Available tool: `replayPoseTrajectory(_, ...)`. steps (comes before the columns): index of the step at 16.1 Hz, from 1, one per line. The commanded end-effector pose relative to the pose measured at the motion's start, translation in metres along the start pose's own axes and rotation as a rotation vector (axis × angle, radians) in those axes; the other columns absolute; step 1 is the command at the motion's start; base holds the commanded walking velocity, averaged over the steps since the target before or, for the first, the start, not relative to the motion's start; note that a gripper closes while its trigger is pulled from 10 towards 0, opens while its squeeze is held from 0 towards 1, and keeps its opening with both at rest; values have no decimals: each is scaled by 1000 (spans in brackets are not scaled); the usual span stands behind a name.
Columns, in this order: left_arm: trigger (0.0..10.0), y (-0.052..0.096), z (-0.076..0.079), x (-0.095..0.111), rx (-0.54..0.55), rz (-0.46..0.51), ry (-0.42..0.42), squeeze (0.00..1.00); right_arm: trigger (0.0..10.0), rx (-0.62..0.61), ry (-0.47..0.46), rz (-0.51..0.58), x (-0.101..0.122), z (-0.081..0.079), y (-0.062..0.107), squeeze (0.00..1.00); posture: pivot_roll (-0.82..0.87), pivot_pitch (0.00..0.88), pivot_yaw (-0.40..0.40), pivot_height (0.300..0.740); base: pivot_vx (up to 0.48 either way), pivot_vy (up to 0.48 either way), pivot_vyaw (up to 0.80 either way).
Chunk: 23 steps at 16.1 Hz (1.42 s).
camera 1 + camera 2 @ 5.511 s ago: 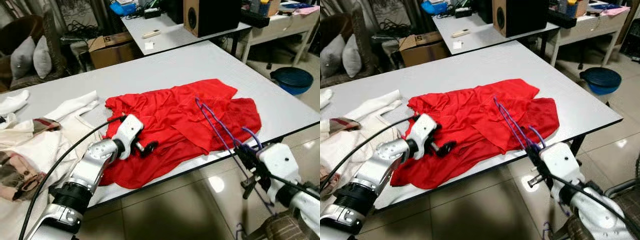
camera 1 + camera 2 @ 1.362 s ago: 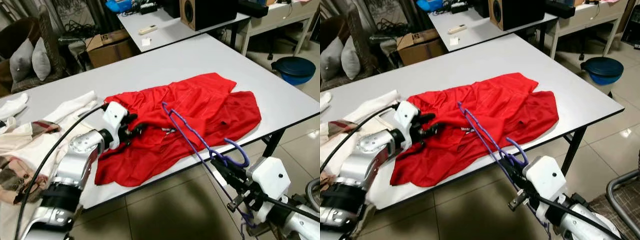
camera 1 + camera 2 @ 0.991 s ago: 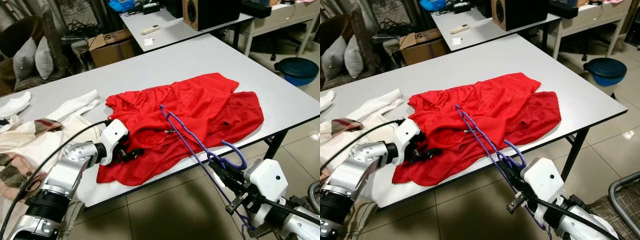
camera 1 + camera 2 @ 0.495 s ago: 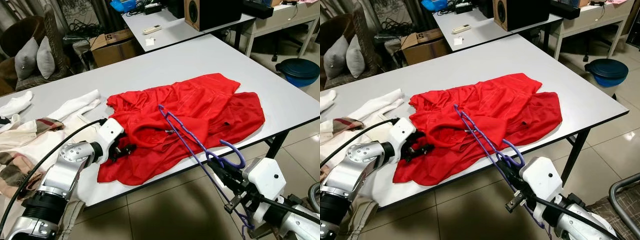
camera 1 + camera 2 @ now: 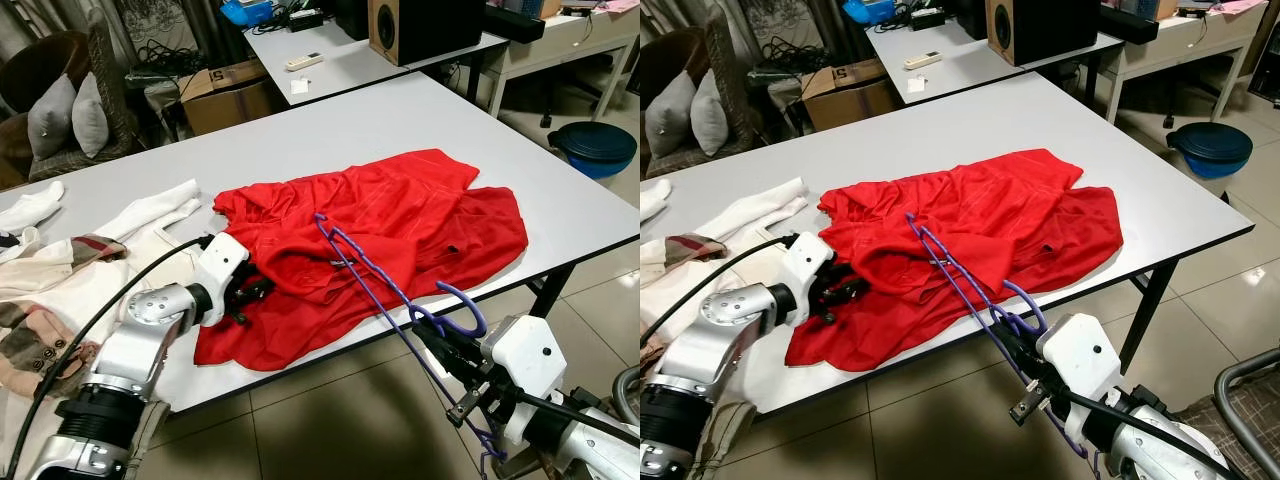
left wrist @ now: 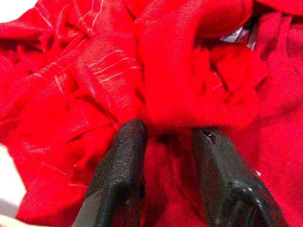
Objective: Hang hanger
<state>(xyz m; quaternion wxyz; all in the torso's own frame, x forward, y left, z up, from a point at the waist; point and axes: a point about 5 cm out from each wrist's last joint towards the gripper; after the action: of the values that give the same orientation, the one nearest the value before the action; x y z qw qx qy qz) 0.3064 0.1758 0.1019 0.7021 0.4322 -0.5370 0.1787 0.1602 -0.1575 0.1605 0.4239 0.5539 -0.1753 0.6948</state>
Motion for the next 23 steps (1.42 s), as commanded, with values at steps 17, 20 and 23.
replayPoseTrajectory(17, 0, -4, -20, 57, 92, 301, 136, 0, 10000, -17, -1, 10, -1, 1, -6, 0, -68, 0, 188, 740, 0, 0, 0)
replayPoseTrajectory(20, 10000, 2, 1, 38, -85, 196, 83, 1000, 10000, -19, -3, 7, -1, 0, -4, 0, -70, 0, 196, 740, 0, 0, 0)
replayPoseTrajectory(23, 10000, 6, 7, 35, -135, 166, 58, 1000, 10000, -21, -4, 7, -1, 0, -4, 0, -71, 0, 198, 740, 0, 0, 0)
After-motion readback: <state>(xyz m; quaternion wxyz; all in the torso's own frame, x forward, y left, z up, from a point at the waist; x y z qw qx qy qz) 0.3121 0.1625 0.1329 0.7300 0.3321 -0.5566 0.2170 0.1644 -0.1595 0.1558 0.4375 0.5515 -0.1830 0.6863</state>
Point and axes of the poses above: a point about 5 cm out from each wrist's last joint towards the gripper, its own y axis pointing back from the gripper into the wrist, its own x axis along the axis of the wrist's last joint, z = x × y, and after that the axes turned 10 degrees about y, right-handed
